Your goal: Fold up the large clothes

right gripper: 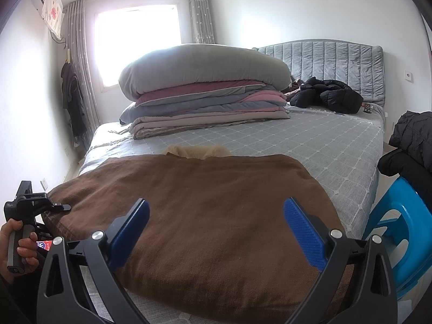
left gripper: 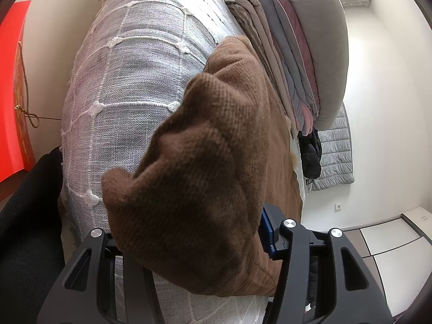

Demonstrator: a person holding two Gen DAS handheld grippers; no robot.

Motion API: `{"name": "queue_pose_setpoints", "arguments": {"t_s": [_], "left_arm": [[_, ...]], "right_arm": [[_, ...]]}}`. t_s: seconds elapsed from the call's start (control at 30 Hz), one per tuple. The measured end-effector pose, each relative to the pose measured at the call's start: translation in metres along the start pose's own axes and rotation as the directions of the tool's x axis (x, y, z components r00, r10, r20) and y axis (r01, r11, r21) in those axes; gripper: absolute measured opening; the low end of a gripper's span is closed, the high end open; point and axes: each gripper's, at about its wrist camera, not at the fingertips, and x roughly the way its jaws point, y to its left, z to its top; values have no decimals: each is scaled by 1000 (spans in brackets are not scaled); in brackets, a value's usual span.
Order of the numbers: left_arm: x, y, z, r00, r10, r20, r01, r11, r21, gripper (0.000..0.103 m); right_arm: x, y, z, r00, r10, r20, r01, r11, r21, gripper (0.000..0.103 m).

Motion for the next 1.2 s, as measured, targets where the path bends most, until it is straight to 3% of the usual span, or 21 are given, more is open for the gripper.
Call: {"name": "queue_pose_setpoints", "arguments": {"t_s": [0.7, 0.8, 0.93, 1.1, 1.2], "left_arm": [[0, 0, -1, 1000, 3, 1, -3, 1000, 4, 49], [0, 0, -1, 1000, 7, 0, -7, 1000, 8, 50], [-1, -1, -3, 1000, 18, 0, -18, 999, 31, 50], [-1, 2, -1, 1000, 15, -8, -14, 1000, 23, 52], [-1, -2, -3, 1000, 25, 3, -25, 999, 41, 57]], "right_arm": [[0, 5, -1, 1000, -5, 1, 5, 1000, -1, 96], [-1, 1, 1, 1000, 26, 1, -26, 999, 23, 96], [7, -35, 20, 990, 142, -25, -138, 982, 132, 96], [62, -110, 53, 983, 144, -109, -105, 947, 305, 96], [113, -158, 74, 975, 168, -146, -89, 896, 435, 96]]}}
